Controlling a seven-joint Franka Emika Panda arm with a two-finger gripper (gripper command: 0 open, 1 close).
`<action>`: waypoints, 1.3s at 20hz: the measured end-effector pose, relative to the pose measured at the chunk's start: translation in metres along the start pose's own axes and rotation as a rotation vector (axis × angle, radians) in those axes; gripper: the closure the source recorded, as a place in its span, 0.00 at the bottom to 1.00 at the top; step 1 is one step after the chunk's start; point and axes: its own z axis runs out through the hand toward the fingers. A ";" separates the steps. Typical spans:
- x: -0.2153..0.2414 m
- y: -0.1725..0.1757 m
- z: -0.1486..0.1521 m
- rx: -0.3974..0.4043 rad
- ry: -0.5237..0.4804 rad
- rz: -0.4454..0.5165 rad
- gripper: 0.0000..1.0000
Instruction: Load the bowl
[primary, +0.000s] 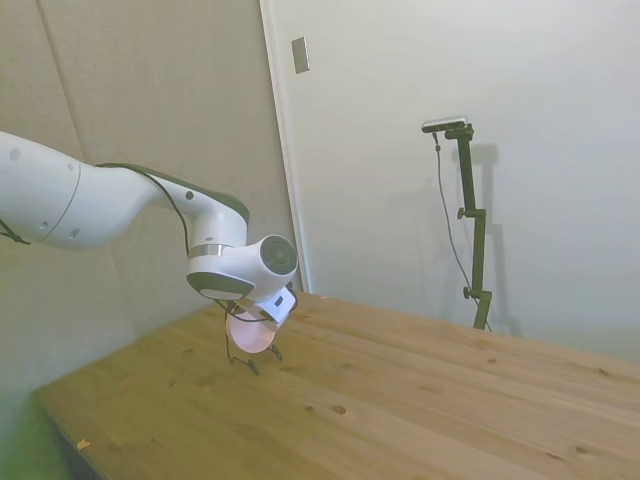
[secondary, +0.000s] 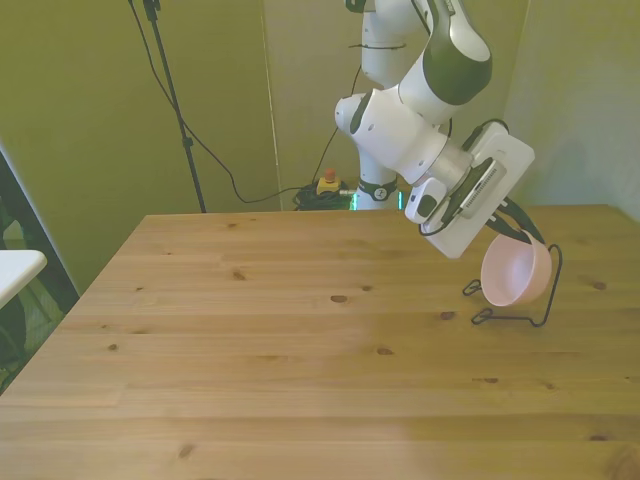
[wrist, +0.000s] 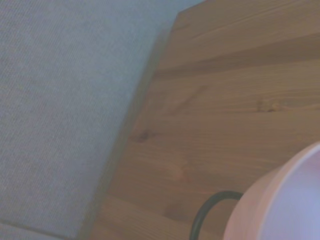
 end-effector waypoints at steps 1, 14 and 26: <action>0.000 0.001 0.001 0.000 -0.001 0.001 1.00; 0.002 0.009 0.011 -0.011 -0.014 0.014 0.00; -0.002 0.013 0.013 -0.015 -0.020 0.020 0.00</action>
